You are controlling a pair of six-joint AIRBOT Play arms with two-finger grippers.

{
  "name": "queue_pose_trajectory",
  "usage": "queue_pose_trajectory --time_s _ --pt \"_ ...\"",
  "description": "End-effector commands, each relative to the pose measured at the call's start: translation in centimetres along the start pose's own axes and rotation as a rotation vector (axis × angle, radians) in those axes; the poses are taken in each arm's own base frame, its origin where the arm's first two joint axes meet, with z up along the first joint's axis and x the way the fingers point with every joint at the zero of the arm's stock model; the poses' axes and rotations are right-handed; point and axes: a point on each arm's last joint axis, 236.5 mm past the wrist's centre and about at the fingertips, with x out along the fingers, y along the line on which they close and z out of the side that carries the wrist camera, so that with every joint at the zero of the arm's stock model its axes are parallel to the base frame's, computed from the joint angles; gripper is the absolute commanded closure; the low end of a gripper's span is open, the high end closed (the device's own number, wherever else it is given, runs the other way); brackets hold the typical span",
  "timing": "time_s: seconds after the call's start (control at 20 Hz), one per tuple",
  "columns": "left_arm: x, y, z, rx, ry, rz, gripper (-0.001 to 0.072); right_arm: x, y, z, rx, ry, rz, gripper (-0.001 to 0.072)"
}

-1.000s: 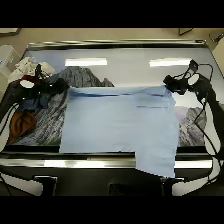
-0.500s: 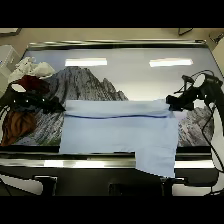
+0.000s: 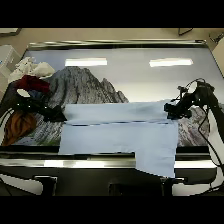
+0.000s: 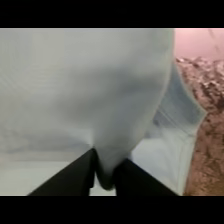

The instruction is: Fold the clothes and pants, and hang the long-sleeved shirts on hangers.

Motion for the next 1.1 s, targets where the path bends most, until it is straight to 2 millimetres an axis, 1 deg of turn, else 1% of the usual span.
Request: queue_pose_trajectory --time_s 0.0,0.05,0.1,0.15,0.2,0.25,0.3,0.35,0.4,0.45,0.5,0.55,0.65,0.7,0.75,0.8,0.85,1.0,1.05 --pt "-0.7 -0.2 -0.8 0.001 0.037 -0.012 0.017 -1.5 -0.2 0.1 -0.006 0.001 -0.018 0.0269" --pt "-1.6 -0.2 -1.3 0.0 0.05 -0.018 0.0168 -3.1 -1.0 0.2 -0.055 -0.002 -0.058 0.0251" --pt "-2.7 0.3 -1.8 -0.009 0.05 -0.011 0.0168 -4.7 -2.6 0.0 -0.07 0.003 -0.105 0.0212" --pt "-3.8 1.2 -2.2 -0.037 0.035 0.019 0.0168 -5.8 -4.0 -0.6 -0.033 0.026 -0.109 0.0201" --pt "-4.7 2.6 -2.9 -0.052 0.022 0.067 0.0168 -6.4 -5.7 -2.0 0.022 0.076 -0.097 0.0165" --pt "-5.3 4.5 -4.2 -0.069 0.03 0.139 0.0168 -6.5 -7.3 -3.6 0.077 0.136 -0.081 0.011" --pt "-5.3 6.1 -5.9 -0.091 0.052 0.189 0.0168 -6.4 -8.7 -5.2 0.134 0.181 -0.06 0.0109" --pt "-4.6 7.0 -7.7 -0.12 0.075 0.202 0.0168 -6.1 -9.9 -6.5 0.187 0.204 -0.047 0.0109" --pt "-3.1 7.5 -9.8 -0.156 0.096 0.183 0.0169 -5.4 -10.7 -8.0 0.23 0.223 -0.039 0.0109" --pt "-1.0 7.3 -11.9 -0.189 0.112 0.148 0.0174 -4.7 -11.1 -9.3 0.248 0.242 -0.034 0.0109" --pt "0.8 7.1 -13.5 -0.194 0.118 0.115 0.019 -3.9 -11.2 -10.4 0.244 0.259 -0.032 0.0109" --pt "2.3 7.1 -15.0 -0.182 0.119 0.096 0.0191 -3.4 -11.3 -11.3 0.225 0.275 -0.036 0.0108" --pt "4.1 7.6 -17.0 -0.185 0.128 0.096 0.0191 -2.6 -10.9 -12.2 0.221 0.298 -0.026 0.0109" --pt "4.5 7.7 -17.5 -0.192 0.136 0.094 0.0191 -2.5 -10.9 -12.3 0.222 0.302 -0.025 0.011" --pt "4.8 7.4 -17.6 -0.177 0.136 0.078 0.0192 -2.5 -10.7 -12.2 0.222 0.301 -0.02 0.0111" --pt "4.9 7.1 -17.3 -0.168 0.121 0.061 0.0201 -2.5 -10.6 -12.2 0.222 0.302 -0.015 0.0111" --pt "5.0 6.7 -16.6 -0.172 0.093 0.042 0.0254 -2.5 -10.5 -12.2 0.222 0.302 -0.009 0.0111" --pt "5.1 5.6 -14.7 -0.192 0.017 -0.009 0.0268 -2.6 -10.3 -12.3 0.221 0.308 -0.002 0.0112" --pt "5.1 5.5 -14.4 -0.195 0.004 -0.014 0.0366 -2.6 -10.3 -12.4 0.221 0.308 -0.002 0.0113"
